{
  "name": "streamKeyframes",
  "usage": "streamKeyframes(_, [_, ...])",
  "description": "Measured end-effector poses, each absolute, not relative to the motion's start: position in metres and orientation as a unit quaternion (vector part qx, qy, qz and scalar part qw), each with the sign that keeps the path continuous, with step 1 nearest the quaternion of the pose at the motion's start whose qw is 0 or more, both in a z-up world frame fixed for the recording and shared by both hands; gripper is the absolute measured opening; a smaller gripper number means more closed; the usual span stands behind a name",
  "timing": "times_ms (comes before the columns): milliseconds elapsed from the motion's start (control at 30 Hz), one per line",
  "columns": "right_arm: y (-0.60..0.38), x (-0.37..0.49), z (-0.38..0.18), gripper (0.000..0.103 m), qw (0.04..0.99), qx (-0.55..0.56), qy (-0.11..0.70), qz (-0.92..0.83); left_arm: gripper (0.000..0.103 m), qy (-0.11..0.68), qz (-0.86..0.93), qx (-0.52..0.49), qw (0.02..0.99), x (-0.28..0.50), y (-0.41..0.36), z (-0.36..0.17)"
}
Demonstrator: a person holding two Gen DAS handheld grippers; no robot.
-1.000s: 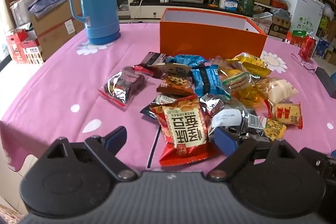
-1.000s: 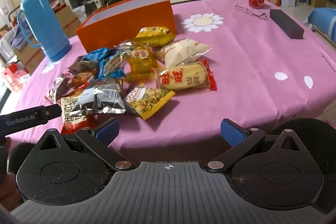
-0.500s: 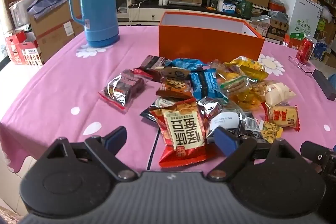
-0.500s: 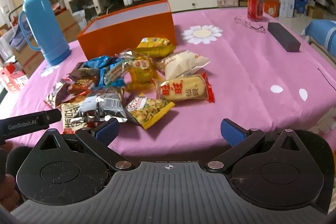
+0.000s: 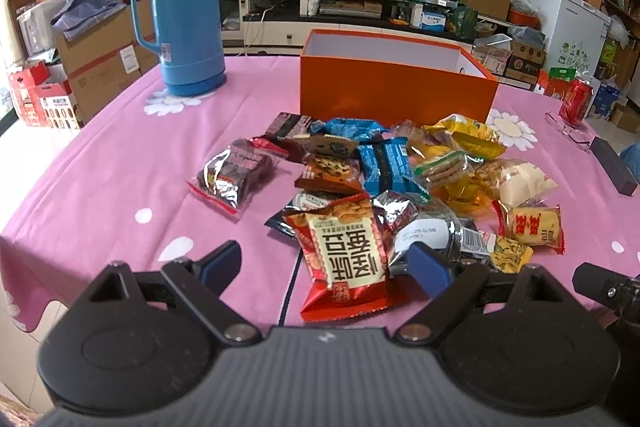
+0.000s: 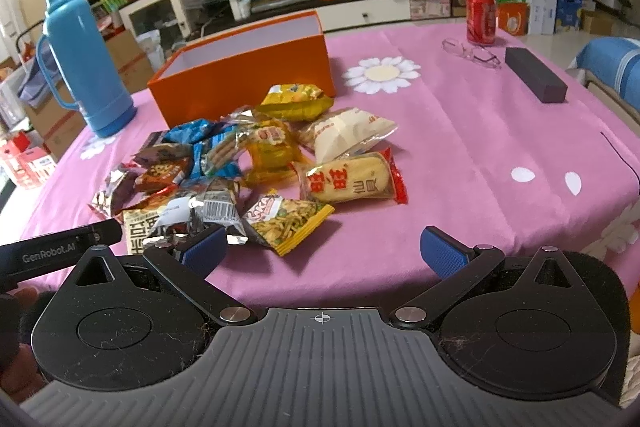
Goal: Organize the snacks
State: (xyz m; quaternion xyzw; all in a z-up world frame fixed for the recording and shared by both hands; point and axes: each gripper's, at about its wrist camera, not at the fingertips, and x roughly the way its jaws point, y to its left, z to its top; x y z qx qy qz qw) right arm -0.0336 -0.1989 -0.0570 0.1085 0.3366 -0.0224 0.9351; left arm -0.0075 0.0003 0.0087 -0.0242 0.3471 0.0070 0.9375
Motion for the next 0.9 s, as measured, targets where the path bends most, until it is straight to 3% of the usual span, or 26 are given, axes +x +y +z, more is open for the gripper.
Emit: streamKeyframes(900, [-0.200, -0.030, -0.069, 0.091, 0.927, 0.112, 0.359, -0.019, 0.090, 0.358, 0.003, -0.022, 0.934, -0.006, -0.002, 0.005])
